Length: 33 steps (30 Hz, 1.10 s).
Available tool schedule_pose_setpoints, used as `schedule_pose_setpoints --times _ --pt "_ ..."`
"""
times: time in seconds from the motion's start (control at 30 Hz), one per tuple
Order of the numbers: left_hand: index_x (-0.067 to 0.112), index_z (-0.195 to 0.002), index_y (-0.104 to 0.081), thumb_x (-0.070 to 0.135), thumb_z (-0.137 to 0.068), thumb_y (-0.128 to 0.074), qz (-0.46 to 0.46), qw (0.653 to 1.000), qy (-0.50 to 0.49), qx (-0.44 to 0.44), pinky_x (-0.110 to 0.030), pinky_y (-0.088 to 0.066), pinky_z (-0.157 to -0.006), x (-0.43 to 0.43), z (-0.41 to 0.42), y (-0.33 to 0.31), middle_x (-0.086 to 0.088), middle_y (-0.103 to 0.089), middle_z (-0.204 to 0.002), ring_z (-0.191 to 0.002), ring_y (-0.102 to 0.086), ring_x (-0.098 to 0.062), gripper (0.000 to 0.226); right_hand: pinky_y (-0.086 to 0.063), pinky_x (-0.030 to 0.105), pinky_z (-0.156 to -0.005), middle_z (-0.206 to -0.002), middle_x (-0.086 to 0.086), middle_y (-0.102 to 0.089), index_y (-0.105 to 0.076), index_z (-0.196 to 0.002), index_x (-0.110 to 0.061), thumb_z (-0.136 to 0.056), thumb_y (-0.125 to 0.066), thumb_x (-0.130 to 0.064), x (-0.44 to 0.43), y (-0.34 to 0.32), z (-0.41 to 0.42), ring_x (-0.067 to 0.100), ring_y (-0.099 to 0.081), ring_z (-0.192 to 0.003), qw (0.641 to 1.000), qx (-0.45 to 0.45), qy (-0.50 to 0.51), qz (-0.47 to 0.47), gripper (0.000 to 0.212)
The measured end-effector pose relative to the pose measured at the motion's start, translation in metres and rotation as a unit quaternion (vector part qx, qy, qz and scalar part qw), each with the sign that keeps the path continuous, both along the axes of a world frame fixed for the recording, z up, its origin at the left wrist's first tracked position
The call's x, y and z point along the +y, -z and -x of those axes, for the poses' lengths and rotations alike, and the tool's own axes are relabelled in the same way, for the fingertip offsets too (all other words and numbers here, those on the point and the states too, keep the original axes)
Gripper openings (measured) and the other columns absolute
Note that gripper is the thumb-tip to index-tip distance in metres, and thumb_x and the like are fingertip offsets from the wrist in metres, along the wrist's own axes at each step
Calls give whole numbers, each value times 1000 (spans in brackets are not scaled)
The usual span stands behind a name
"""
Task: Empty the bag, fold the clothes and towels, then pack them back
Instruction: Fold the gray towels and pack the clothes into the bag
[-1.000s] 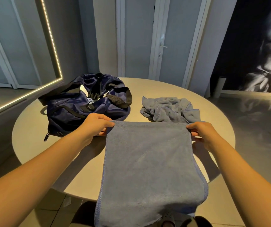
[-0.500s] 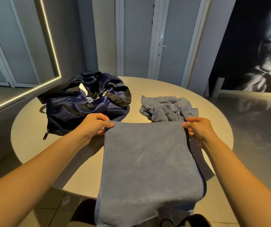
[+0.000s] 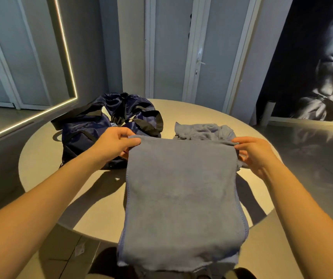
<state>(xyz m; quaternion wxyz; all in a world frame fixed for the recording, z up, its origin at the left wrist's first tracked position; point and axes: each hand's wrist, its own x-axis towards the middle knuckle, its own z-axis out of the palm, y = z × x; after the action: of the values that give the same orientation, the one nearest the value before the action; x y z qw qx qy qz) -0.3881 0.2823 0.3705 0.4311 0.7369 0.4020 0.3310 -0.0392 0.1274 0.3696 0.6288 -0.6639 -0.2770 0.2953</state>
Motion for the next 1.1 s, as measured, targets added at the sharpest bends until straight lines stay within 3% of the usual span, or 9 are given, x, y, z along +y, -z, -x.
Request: schedule_pose_setpoints --times 0.07,0.23,0.4,0.47,0.53,0.63,0.7,0.83,1.1 --pt "18 -88 -70 30 -94 -72 -153 980 -59 116 -25 -49 -57 8 -7 10 -3 -70 -74 -66 -64 -16 14 -50 38 -84 -110 17 -68 -72 -107 3 -92 -51 16 6 0 5 27 -62 -102 998 -62 5 14 28" --pt "23 -89 -74 36 -94 -71 -227 946 -99 209 -30 -39 -60 18 -13 7 5 -66 -72 -69 -59 -15 15 -57 45 -89 -110 19 -69 -71 -106 5 -94 -58 11 27 5 -4 32 -65 -103 993 -109 12 51 19" --pt "27 -89 -78 38 -96 -67 -265 905 -156 295 -32 -48 -63 19 -23 0 2 -71 -76 -69 -62 -19 17 -42 28 -53 -80 9 -59 -70 -91 -3 -95 -61 2 38 8 -9 20 -52 -68 987 -126 39 90 11" --pt "21 -81 -79 34 -96 -67 -232 922 -164 263 -35 -55 -62 22 -28 -2 2 -71 -67 -65 -64 -20 23 -35 27 -48 -68 10 -53 -69 -86 -3 -96 -60 1 43 9 -12 20 -43 -55 988 -108 49 102 14" --pt "6 -82 -77 21 -98 -65 -120 972 -153 129 -34 -60 -57 24 -37 -6 -6 -73 -66 -58 -69 -19 25 -44 26 -44 -66 11 -60 -66 -93 -3 -98 -57 -1 49 8 -12 21 -52 -51 991 -62 49 104 11" --pt "0 -92 -66 3 -101 -57 22 989 -138 -49 -24 -49 -43 17 -51 -12 -21 -62 -76 -50 -61 -24 13 -61 35 -57 -85 18 -73 -56 -115 -5 -104 -47 -3 56 7 -9 28 -73 -72 997 4 20 73 15" --pt "9 -93 -60 -1 -101 -54 22 988 -133 -71 -32 -49 -50 19 -55 -10 -18 -53 -78 -62 -56 -26 14 -64 40 -70 -95 20 -75 -56 -119 -6 -105 -43 -2 59 5 -8 31 -76 -83 999 21 7 45 19" --pt "6 -98 -66 7 -103 -57 2 985 -157 -71 -40 -62 -65 25 -56 -6 -20 -71 -85 -67 -68 -27 10 -62 45 -87 -101 15 -76 -63 -120 -7 -105 -47 -3 60 6 -11 28 -77 -89 1000 19 9 -7 22" --pt "7 -100 -68 7 -100 -59 -14 990 -111 -91 -31 -61 -61 -5 -26 -2 -14 -76 -82 -71 -73 -27 9 -62 41 -85 -101 16 -77 -64 -119 -5 -106 -43 -6 14 3 7 29 -76 -92 999 -11 -12 -46 25"
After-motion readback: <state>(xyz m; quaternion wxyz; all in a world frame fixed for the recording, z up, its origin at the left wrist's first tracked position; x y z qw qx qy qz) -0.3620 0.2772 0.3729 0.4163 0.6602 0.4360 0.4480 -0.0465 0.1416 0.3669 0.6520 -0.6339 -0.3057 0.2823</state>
